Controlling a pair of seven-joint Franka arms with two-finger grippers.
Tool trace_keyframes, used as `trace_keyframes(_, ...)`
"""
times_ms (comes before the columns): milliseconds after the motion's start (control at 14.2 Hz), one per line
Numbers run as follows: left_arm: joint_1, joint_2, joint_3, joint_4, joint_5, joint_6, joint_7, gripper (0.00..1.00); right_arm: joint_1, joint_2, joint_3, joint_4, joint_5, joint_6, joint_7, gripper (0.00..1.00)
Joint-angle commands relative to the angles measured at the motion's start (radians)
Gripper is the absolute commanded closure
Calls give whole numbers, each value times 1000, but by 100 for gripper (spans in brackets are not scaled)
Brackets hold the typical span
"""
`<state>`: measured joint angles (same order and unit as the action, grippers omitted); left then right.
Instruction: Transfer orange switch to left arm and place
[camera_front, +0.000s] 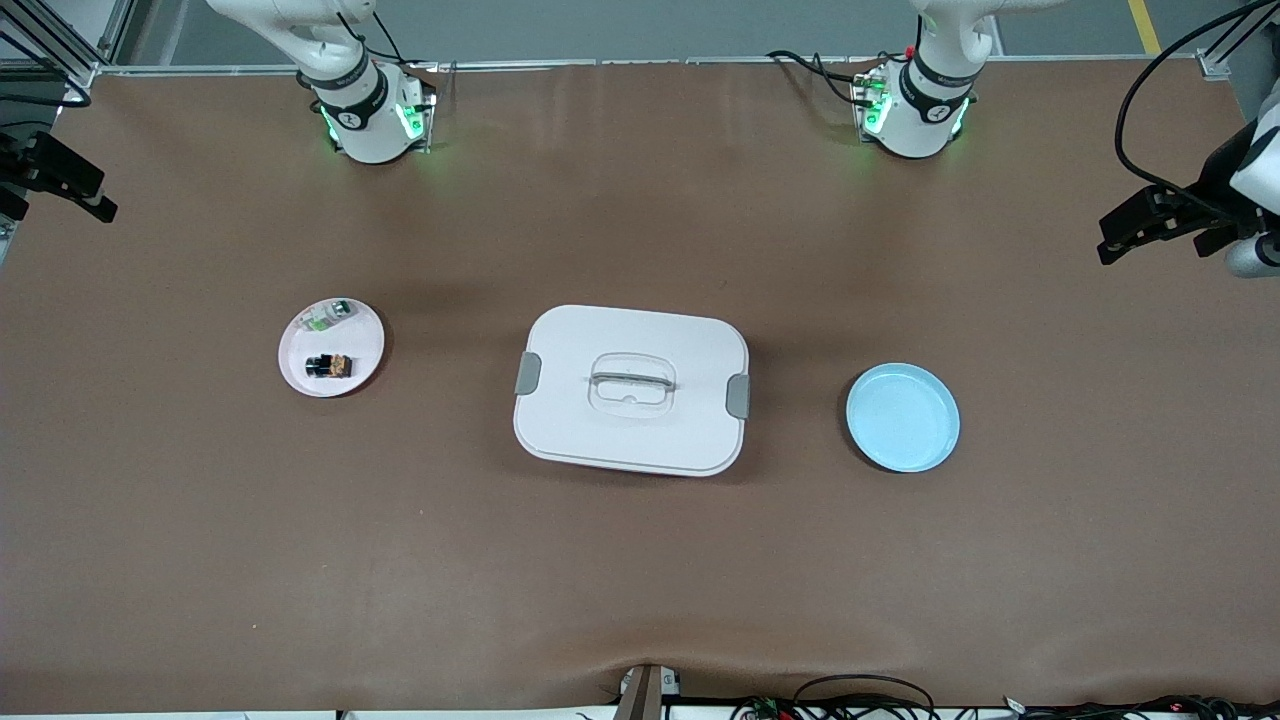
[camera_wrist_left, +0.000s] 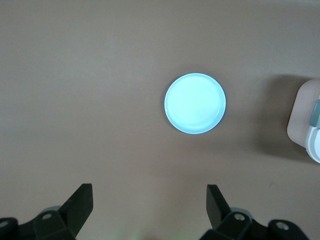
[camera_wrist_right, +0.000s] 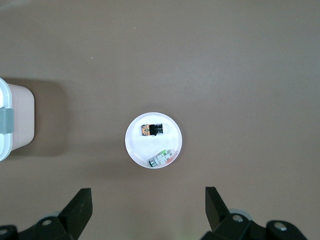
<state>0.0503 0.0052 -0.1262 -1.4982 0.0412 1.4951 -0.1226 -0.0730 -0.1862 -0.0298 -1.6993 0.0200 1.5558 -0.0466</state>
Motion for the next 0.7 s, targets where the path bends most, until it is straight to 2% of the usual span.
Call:
trace_keyframes(0, 2, -13, -1, -5, -14, 4, 14, 0, -14, 5, 10, 15, -6, -10, 1, 0)
trace_keyframes(632, 2, -13, -3, 3, -9, -3, 23, 0, -11, 7, 11, 15, -6, -13, 1, 0)
